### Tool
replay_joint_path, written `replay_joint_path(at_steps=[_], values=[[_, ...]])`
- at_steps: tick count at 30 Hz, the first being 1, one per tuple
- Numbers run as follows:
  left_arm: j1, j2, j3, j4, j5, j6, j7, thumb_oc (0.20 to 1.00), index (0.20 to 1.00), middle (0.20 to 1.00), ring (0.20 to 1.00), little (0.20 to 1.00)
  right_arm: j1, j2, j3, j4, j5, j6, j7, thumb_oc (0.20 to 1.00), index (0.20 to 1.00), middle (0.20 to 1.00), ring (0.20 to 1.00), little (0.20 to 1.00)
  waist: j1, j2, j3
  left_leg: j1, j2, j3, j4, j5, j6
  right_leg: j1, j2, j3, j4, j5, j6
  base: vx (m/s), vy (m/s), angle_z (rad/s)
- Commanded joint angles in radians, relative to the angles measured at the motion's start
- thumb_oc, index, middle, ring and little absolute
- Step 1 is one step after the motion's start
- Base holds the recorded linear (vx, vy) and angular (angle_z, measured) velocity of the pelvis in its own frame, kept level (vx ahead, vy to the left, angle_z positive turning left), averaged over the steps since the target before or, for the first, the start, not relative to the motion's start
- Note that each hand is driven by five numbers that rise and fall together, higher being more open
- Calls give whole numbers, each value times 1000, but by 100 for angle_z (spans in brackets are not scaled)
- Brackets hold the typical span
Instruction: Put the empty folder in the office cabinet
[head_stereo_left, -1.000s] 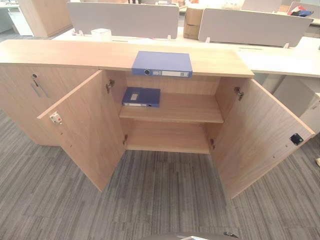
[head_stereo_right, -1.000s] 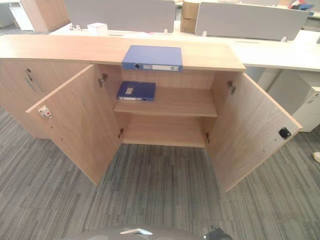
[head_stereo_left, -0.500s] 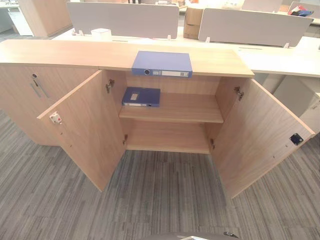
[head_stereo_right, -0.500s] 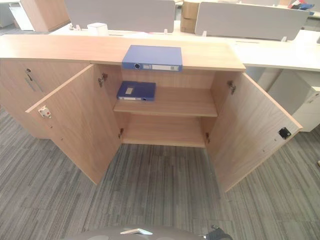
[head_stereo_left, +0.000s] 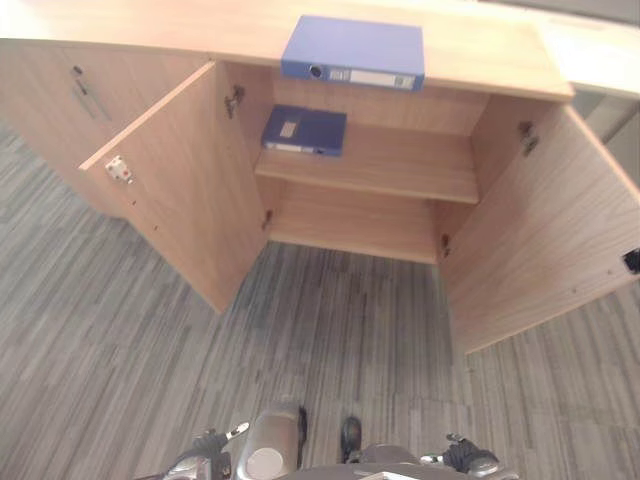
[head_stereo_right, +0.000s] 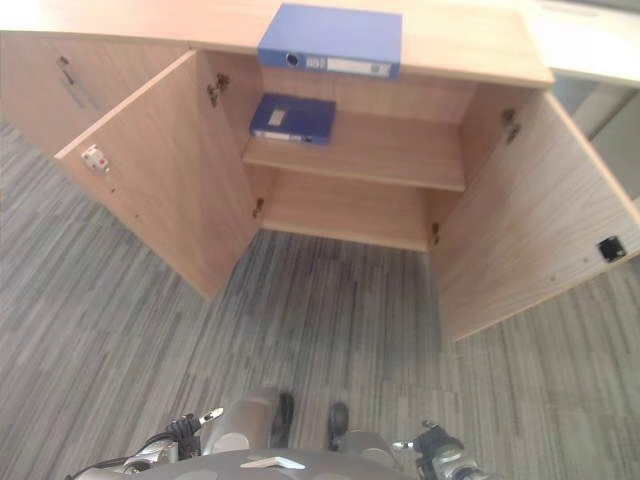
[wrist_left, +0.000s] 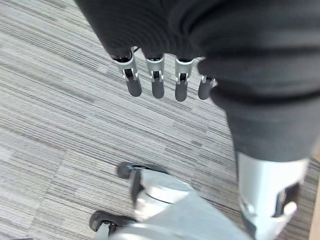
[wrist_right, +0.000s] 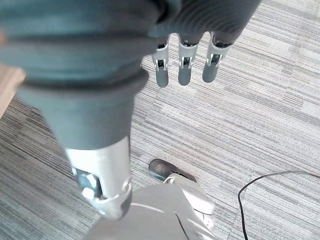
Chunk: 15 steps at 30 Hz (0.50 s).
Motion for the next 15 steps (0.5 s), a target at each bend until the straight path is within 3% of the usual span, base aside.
replay_joint_path(at_steps=[1, 2, 4, 5, 7, 9, 11, 15], values=[[75, 6, -11, 54, -11, 0, 10, 1000, 1000, 1000, 1000, 1000, 80, -38, 29, -11, -16, 0, 1, 1000, 1000, 1000, 1000, 1000, 2, 35, -71, 101, 31, -33, -253, 33, 67, 107, 4, 18, -48, -11, 117, 225, 89, -5], [100, 1, -14, 75, 16, 1, 12, 1000, 1000, 1000, 1000, 1000, 79, -45, 35, -14, -14, -4, -4, 1000, 1000, 1000, 1000, 1000, 31, 63, -57, 55, 63, -46, -364, 120, 53, 126, 23, 17, -49, -36, 108, 221, 107, 4], [111, 1, -14, 82, 29, -1, 17, 1000, 1000, 1000, 1000, 1000, 77, -58, 25, -20, -1, -13, -14, 1000, 1000, 1000, 1000, 1000, 48, 70, -30, 20, 77, -43, -485, 158, 36, 168, 16, 13, -47, -70, 108, 226, 91, 6], [111, 1, -14, 82, 29, -1, 17, 1000, 1000, 1000, 1000, 1000, 77, -58, 25, -20, -1, -13, -14, 1000, 1000, 1000, 1000, 1000, 48, 70, -30, 20, 77, -43, -485, 158, 36, 168, 16, 13, -47, -70, 108, 168, 61, 17], [133, 1, 0, 83, 44, -6, 18, 1000, 1000, 1000, 1000, 1000, 79, -71, 2, -25, 14, -19, -23, 1000, 1000, 1000, 1000, 1000, 58, 88, -32, 1, 120, 10, -543, 173, 21, 216, 20, 34, -39, -112, 115, 297, 162, 29], [163, 7, 16, 92, 92, -8, 22, 1000, 1000, 1000, 1000, 1000, 97, -78, -16, -27, 9, -25, -23, 1000, 1000, 1000, 1000, 1000, 73, 100, -65, 11, 163, 3, -539, 215, 9, 279, 26, 92, -50, -145, 122, 393, 209, -17], [171, 10, 21, 92, 100, -10, 25, 1000, 1000, 1000, 1000, 1000, 105, -78, -21, -27, 7, -25, -24, 1000, 1000, 1000, 1000, 1000, 77, 100, -77, 17, 171, 3, -536, 229, 3, 294, 21, 106, -54, -150, 123, 284, 148, -57], [151, 41, 25, 78, 110, -14, 27, 1000, 1000, 1000, 1000, 1000, 110, -74, -21, -43, -20, -25, -22, 1000, 1000, 1000, 1000, 1000, 87, 69, -122, 40, 177, 25, -493, 247, 8, 337, -34, 139, -48, -176, 156, 389, 222, -77]])
